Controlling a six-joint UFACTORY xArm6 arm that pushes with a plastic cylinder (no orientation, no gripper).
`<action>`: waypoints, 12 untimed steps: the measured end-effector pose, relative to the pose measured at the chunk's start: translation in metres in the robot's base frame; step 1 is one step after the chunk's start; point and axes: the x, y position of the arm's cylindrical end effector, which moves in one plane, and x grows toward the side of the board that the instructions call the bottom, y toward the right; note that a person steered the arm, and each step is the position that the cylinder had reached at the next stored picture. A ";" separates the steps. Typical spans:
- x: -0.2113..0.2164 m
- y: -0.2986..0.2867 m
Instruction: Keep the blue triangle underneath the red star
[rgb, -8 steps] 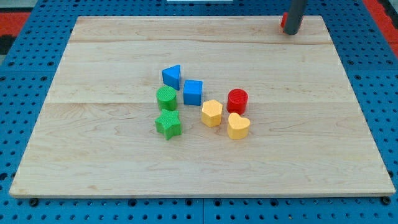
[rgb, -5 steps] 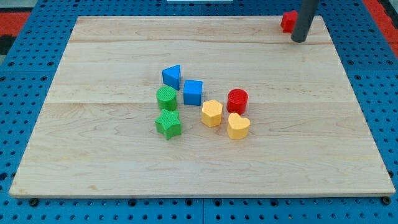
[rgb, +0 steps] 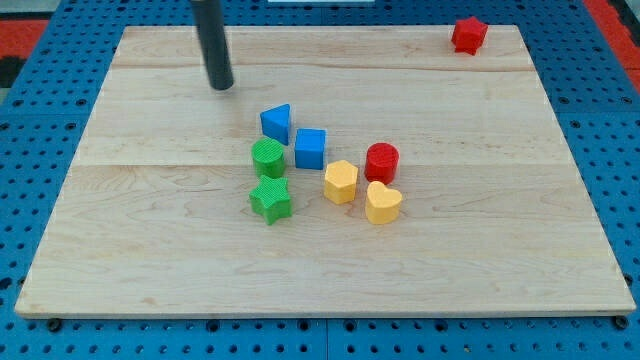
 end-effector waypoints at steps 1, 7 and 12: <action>0.040 0.000; 0.052 0.078; -0.017 0.145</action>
